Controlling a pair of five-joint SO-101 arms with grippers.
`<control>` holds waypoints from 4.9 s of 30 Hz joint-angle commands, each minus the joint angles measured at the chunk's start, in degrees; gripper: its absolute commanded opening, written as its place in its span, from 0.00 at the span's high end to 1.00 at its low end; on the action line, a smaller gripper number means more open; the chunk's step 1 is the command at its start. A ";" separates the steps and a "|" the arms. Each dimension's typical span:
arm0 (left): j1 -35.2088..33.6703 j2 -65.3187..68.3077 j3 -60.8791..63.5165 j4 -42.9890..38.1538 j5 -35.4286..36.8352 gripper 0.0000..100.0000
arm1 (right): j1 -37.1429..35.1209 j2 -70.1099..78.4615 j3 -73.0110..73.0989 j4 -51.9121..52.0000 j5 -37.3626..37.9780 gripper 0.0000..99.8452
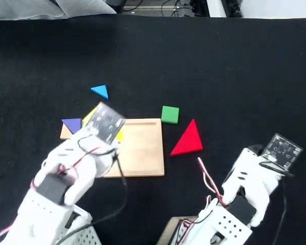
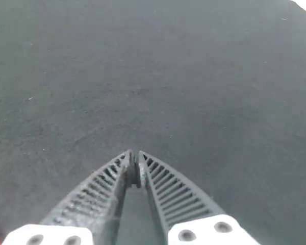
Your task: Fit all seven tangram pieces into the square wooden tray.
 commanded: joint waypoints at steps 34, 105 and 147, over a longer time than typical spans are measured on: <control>-28.62 52.92 -26.07 8.09 20.66 0.83 | -13.36 -4.44 -0.75 5.19 11.96 0.99; -29.32 79.21 -45.41 7.12 4.40 0.72 | -26.02 -4.09 -0.22 10.64 20.75 0.99; -28.18 88.00 -65.36 23.38 -0.35 0.65 | -26.11 -4.09 -0.22 11.43 20.84 0.99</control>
